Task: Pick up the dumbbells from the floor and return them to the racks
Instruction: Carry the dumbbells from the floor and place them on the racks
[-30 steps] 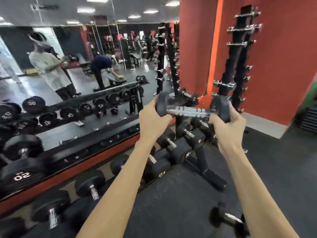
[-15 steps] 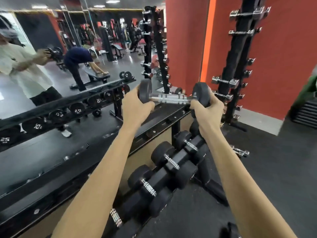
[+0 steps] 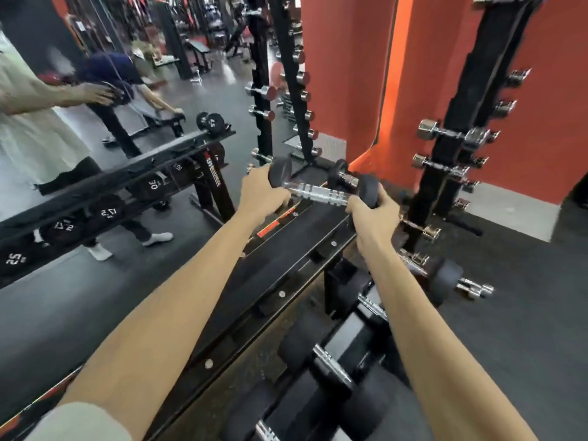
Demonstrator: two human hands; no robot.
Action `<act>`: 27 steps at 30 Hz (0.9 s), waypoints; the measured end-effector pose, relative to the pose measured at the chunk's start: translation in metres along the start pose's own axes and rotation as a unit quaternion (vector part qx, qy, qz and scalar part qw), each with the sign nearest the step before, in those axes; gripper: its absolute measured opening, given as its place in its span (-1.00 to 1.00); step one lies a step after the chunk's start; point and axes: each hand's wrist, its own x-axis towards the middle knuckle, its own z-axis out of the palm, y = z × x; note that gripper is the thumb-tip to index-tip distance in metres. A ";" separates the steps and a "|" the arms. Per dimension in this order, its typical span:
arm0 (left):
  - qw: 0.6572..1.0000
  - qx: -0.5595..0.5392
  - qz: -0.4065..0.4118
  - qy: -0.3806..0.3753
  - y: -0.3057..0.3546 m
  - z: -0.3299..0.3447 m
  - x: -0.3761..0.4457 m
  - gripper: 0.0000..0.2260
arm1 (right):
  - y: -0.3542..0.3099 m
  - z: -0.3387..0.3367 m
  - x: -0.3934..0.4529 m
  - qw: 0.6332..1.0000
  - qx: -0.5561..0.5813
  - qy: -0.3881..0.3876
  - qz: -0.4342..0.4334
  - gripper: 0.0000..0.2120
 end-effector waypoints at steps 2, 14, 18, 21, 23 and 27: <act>1.000 0.014 -0.021 -0.008 -0.013 0.020 0.047 -0.69 | 0.019 0.024 0.034 0.999 -0.004 0.008 0.045 -0.85; 0.979 0.112 -0.104 -0.135 -0.086 0.105 0.197 -0.58 | 0.125 0.101 0.134 0.953 -0.040 0.099 0.284 -0.59; 0.971 0.165 -0.078 -0.154 -0.115 0.127 0.213 -0.55 | 0.152 0.111 0.140 0.937 -0.056 0.114 0.325 -0.52; 0.967 0.189 -0.071 -0.155 -0.136 0.142 0.222 -0.53 | 0.168 0.113 0.141 0.924 -0.064 0.084 0.368 -0.38; 0.968 0.190 -0.062 -0.151 -0.146 0.152 0.223 -0.53 | 0.174 0.112 0.138 0.917 -0.076 0.050 0.389 -0.34; 0.964 0.209 -0.047 -0.154 -0.147 0.164 0.225 -0.54 | 0.173 0.104 0.154 0.906 -0.080 -0.005 0.416 -0.51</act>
